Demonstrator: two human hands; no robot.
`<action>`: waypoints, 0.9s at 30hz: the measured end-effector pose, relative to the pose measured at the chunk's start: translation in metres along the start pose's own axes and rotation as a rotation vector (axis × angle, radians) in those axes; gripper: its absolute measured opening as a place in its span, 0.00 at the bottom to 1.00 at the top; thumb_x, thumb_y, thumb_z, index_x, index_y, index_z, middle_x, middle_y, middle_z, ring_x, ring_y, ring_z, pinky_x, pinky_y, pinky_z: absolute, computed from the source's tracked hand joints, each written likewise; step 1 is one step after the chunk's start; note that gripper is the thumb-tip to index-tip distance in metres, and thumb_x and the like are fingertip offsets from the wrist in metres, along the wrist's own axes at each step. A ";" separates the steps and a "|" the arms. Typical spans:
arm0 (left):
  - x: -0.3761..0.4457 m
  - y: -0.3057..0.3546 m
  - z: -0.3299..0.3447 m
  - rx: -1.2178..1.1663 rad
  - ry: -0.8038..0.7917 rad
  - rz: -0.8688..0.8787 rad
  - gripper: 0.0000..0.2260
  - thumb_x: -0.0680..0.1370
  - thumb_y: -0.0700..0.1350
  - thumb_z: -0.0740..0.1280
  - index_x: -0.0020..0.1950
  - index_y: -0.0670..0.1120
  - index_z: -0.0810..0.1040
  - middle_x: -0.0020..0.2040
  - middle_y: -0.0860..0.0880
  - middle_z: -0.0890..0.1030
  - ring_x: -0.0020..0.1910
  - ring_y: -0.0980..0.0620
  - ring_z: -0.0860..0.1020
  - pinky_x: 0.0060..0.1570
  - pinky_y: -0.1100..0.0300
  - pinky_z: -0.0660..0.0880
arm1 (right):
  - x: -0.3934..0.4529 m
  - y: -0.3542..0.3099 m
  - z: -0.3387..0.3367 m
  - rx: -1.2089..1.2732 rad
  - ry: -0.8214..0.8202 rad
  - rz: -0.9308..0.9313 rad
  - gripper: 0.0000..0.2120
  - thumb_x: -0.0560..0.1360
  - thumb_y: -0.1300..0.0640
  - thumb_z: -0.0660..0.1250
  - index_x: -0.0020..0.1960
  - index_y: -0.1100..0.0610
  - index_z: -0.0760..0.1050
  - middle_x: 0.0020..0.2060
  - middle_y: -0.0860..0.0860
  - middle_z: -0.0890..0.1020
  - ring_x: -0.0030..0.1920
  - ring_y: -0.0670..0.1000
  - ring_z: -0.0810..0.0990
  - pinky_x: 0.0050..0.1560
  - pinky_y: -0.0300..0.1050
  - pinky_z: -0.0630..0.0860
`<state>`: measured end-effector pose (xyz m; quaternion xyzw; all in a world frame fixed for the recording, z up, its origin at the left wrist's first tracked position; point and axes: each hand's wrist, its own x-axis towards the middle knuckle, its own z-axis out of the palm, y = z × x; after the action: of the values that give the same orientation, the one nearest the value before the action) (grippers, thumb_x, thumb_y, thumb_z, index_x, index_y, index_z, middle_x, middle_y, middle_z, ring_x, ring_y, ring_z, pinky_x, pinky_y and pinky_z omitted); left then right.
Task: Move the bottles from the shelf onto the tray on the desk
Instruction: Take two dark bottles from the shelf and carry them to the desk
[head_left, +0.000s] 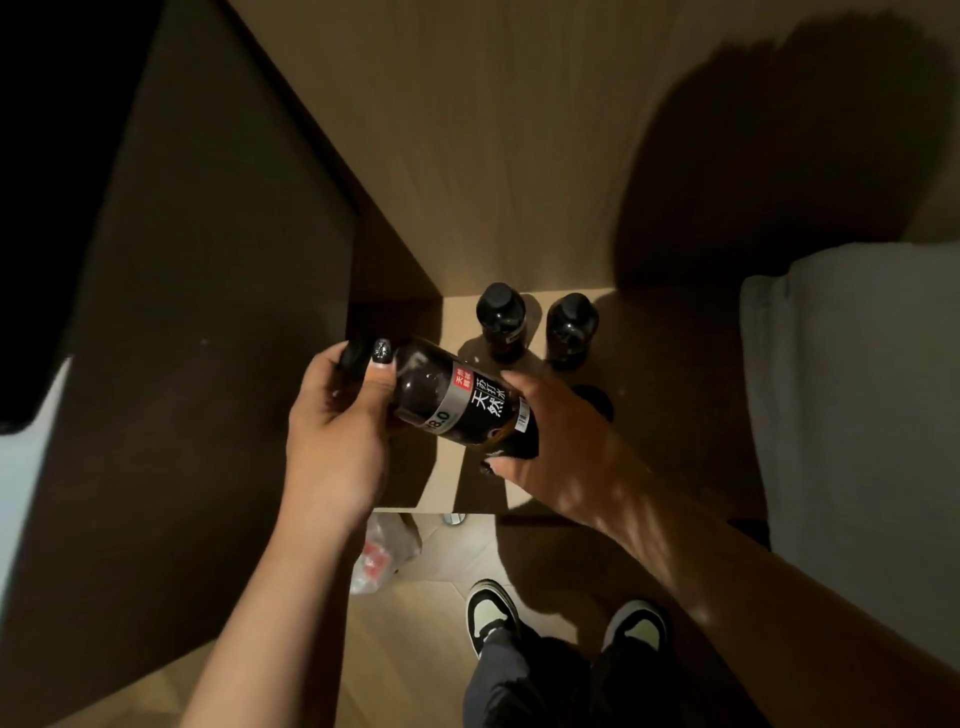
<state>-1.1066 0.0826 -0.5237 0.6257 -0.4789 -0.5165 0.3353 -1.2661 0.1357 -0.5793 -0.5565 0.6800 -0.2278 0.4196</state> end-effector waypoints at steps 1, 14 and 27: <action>0.000 -0.003 -0.001 -0.010 0.015 -0.008 0.05 0.78 0.49 0.64 0.47 0.60 0.76 0.53 0.50 0.81 0.54 0.48 0.80 0.52 0.51 0.78 | -0.002 -0.002 -0.001 -0.011 -0.026 0.022 0.38 0.70 0.53 0.74 0.74 0.51 0.58 0.70 0.47 0.67 0.70 0.47 0.67 0.65 0.35 0.63; 0.001 -0.046 0.028 -0.334 -0.279 -0.319 0.28 0.69 0.69 0.59 0.57 0.52 0.81 0.57 0.44 0.82 0.58 0.44 0.80 0.64 0.40 0.70 | -0.033 -0.004 0.024 0.232 -0.147 0.159 0.19 0.70 0.49 0.73 0.58 0.47 0.73 0.38 0.37 0.77 0.37 0.33 0.76 0.39 0.23 0.69; 0.014 -0.080 0.026 -0.542 -0.334 -0.614 0.23 0.71 0.64 0.61 0.50 0.46 0.80 0.41 0.45 0.84 0.38 0.47 0.82 0.47 0.52 0.77 | 0.015 0.067 0.004 0.012 0.229 0.272 0.38 0.68 0.57 0.76 0.72 0.52 0.61 0.70 0.53 0.62 0.67 0.46 0.64 0.65 0.35 0.62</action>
<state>-1.1118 0.0970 -0.6072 0.5363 -0.1659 -0.7931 0.2363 -1.3017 0.1403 -0.6386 -0.4271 0.7910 -0.2350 0.3696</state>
